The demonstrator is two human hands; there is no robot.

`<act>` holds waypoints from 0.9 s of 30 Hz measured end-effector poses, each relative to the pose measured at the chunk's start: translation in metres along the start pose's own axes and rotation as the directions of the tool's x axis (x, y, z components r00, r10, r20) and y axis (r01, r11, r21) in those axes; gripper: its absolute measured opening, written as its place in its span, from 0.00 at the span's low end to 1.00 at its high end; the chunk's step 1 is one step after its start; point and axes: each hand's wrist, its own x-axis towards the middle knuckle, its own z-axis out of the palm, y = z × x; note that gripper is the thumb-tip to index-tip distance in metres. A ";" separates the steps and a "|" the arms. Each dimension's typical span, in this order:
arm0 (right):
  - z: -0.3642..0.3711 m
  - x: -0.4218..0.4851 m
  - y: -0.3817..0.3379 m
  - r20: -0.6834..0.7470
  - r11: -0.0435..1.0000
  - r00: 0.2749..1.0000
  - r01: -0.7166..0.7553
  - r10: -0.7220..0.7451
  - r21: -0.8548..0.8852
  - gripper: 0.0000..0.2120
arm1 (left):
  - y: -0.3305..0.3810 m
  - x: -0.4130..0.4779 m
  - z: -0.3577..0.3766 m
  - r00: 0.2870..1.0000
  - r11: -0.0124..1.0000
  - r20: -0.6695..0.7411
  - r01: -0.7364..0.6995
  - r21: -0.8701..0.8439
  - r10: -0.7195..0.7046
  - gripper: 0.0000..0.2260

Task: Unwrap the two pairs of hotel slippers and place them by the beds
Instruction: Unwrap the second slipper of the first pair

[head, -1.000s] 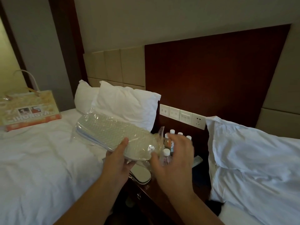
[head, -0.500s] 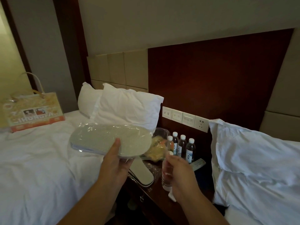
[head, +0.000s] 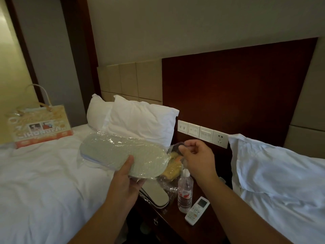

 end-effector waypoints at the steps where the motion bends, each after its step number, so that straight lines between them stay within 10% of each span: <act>1: -0.002 0.003 0.001 -0.008 1.000 1.000 0.004 -0.004 0.014 0.02 | 0.001 0.000 -0.001 1.000 1.000 0.005 -0.003 0.002 0.003 0.23; 7: -0.005 0.005 0.008 -0.006 0.901 0.938 -0.331 0.346 0.281 0.15 | 0.003 -0.001 0.003 1.000 1.000 0.000 0.004 -0.003 -0.004 0.26; 13: -0.002 -0.016 0.019 0.443 0.907 0.819 -0.420 0.364 0.033 0.18 | 0.003 0.002 0.007 0.999 0.999 -0.038 -0.033 -0.042 0.031 0.27; 19: -0.009 -0.021 0.028 0.437 0.849 0.810 -0.501 0.392 0.167 0.18 | 0.008 0.006 0.004 0.998 0.995 -0.038 -0.046 -0.093 0.042 0.28; 24: -0.007 -0.027 0.013 0.065 0.989 0.990 -0.119 0.125 -0.088 0.16 | 0.010 0.005 0.003 0.998 0.996 -0.005 -0.066 -0.057 0.066 0.27; 27: -0.004 -0.027 -0.006 0.130 0.923 0.975 0.212 -0.178 -0.322 0.09 | 0.011 0.004 0.003 0.998 0.999 0.040 -0.051 -0.010 0.052 0.27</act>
